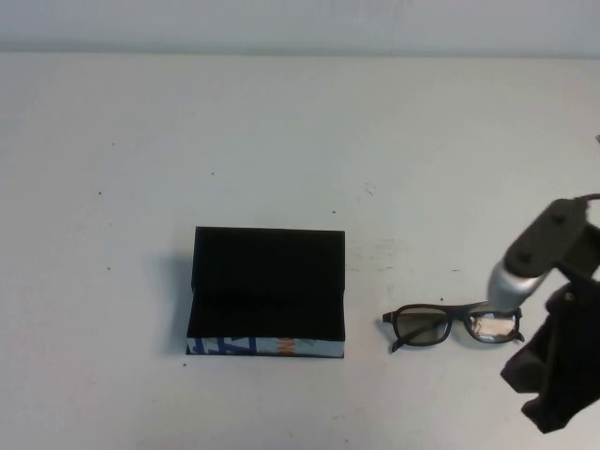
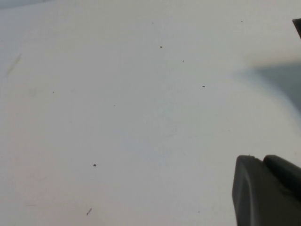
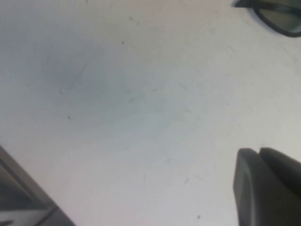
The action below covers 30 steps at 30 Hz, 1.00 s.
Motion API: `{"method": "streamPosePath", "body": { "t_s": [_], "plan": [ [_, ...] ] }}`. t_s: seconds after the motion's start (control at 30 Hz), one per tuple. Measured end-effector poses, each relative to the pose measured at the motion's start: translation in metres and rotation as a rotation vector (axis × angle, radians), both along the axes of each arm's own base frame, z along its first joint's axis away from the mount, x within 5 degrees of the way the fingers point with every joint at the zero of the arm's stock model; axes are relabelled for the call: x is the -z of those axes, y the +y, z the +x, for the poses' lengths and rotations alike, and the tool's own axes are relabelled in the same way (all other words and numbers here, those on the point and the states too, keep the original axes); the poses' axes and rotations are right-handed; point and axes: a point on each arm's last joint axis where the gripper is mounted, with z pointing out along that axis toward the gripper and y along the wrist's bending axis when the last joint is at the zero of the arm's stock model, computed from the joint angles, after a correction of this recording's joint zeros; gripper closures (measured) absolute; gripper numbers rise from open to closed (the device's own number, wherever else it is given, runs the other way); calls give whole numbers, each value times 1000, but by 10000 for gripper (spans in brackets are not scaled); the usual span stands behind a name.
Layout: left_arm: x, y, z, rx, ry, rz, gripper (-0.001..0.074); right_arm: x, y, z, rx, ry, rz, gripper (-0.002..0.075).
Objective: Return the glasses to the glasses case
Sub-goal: Pick up the glasses from the table
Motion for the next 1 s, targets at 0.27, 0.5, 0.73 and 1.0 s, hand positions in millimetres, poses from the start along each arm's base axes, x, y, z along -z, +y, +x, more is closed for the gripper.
{"method": "streamPosePath", "body": {
  "t_s": [0.27, 0.5, 0.73, 1.0],
  "plan": [
    [0, 0, 0, 0, 0, 0, 735, 16, 30, 36, -430, -97, -203, 738],
    [0, 0, 0, 0, 0, 1, 734, 27, 36, 62, -664, -151, -338, 626],
    [0, 0, 0, 0, 0, 1, 734, 44, 46, 86, -707, -126, -392, 472],
    [0, 0, 0, 0, 0, 2, 734, 61, 53, 107, -705, -82, -399, 449]
  ]
}}
